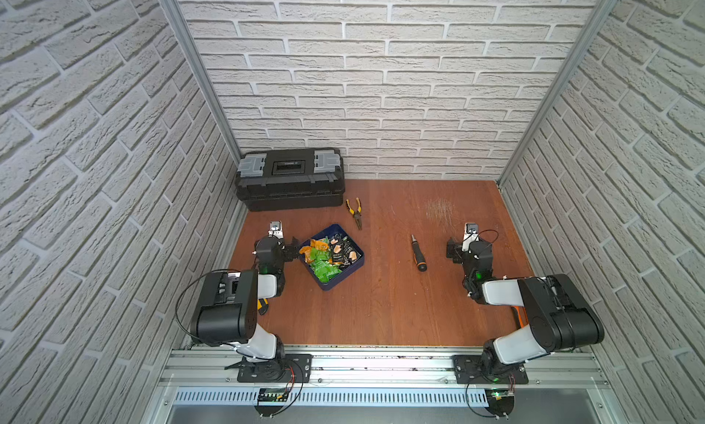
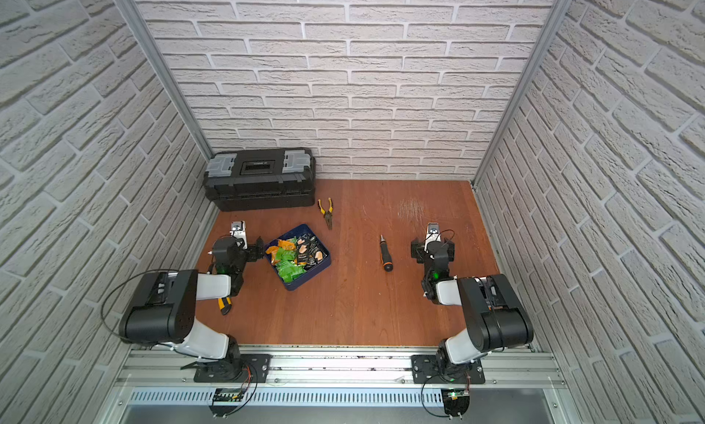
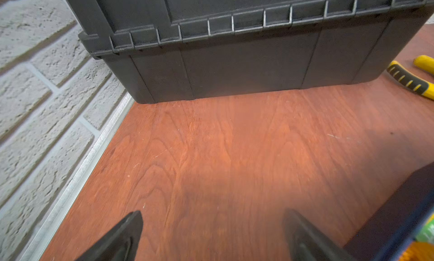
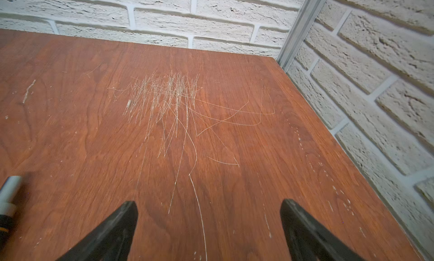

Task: Take the cookies out of the storage box
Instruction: Pick up the cookie from the storage box.

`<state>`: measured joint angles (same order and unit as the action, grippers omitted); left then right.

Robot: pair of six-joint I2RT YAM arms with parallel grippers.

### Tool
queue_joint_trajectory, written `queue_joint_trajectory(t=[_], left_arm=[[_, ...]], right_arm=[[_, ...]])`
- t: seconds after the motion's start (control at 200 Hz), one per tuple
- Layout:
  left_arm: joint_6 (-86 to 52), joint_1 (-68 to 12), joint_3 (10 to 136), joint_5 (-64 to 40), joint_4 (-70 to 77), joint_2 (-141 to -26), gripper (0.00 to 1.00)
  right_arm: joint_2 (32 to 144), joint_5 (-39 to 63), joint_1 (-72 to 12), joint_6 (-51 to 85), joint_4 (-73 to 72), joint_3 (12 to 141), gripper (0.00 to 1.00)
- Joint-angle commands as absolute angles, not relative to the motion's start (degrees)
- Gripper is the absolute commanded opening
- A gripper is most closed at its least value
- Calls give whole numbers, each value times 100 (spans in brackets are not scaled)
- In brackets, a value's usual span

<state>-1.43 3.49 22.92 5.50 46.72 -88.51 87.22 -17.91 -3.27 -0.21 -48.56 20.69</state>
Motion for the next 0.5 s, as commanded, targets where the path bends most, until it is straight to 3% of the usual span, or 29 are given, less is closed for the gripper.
queue_joint_trajectory(t=[0.0,0.405,0.495], left_arm=[[-140,380,2268,493,4908,-8877,98],[-186,470,2251,321,4919,-8864,99],[-234,480,2252,410,4896,-8795,99]], right_arm=[[8692,-1782,-319,41,-5021,2159,99],[8669,-1668,-268,55,-5023,2153,99],[8157,-1374,-281,-65,-4659,2102,99]])
